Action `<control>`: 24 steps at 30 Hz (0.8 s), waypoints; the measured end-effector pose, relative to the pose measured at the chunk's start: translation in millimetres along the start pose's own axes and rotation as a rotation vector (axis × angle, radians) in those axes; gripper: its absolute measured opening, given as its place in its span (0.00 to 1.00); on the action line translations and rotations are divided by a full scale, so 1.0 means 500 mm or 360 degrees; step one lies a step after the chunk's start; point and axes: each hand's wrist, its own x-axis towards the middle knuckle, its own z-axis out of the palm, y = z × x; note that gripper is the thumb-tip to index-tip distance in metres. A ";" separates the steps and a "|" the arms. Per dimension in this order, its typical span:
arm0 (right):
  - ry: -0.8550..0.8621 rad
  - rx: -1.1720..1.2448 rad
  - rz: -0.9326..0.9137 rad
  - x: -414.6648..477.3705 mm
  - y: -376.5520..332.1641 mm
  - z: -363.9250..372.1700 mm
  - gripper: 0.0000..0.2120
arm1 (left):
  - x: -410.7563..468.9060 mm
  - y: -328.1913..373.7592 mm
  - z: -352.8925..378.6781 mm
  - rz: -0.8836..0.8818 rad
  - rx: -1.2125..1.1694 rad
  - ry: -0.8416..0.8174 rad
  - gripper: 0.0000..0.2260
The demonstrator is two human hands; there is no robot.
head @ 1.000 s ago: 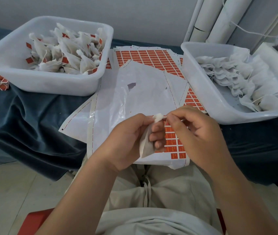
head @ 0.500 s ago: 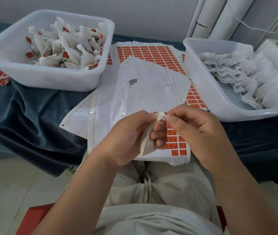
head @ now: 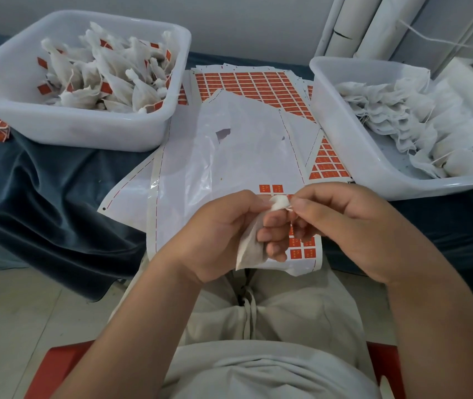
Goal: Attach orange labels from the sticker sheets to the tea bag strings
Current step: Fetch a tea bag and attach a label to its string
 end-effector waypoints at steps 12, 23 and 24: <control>0.0748 -0.0819 -0.0642 -0.002 -0.018 0.054 0.05 | -0.010 0.012 -0.005 -0.0041 -0.0389 -0.0071 0.11; 0.0637 -0.1174 -0.0988 0.006 -0.002 0.034 0.09 | -0.011 0.015 -0.005 0.0063 -0.0044 0.0057 0.12; 0.0642 -0.1198 -0.0995 0.007 -0.001 0.034 0.10 | -0.010 0.016 -0.005 0.0066 -0.0006 0.0082 0.12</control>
